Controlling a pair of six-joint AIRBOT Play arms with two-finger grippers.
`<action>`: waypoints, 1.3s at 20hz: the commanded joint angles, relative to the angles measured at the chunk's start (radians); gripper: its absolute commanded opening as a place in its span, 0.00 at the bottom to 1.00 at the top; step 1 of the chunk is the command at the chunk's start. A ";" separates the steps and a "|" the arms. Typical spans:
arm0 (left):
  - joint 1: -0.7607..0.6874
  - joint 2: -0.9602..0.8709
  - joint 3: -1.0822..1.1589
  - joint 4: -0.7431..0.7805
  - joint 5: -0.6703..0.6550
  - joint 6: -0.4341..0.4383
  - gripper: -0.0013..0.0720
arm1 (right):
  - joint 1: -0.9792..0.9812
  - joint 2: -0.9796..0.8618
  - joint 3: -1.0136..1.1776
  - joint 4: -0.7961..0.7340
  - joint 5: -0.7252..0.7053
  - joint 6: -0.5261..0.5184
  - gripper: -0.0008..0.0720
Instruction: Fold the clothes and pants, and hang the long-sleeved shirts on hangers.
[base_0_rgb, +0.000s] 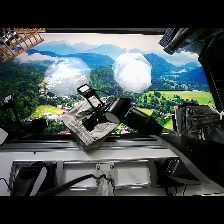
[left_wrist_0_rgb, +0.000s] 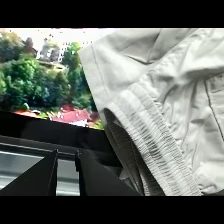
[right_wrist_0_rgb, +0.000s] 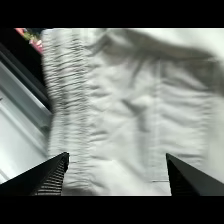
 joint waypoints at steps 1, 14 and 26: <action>0.001 0.001 -0.002 -0.007 -0.001 -0.007 0.18 | -0.128 0.047 0.001 -0.143 0.011 -0.021 0.95; 0.000 0.000 -0.003 -0.243 0.119 0.161 0.18 | -0.647 -0.305 0.001 0.635 0.100 -0.694 0.89; 0.000 0.000 -0.003 -0.286 0.174 0.189 0.18 | -0.490 -0.465 0.001 0.724 0.068 -0.749 0.78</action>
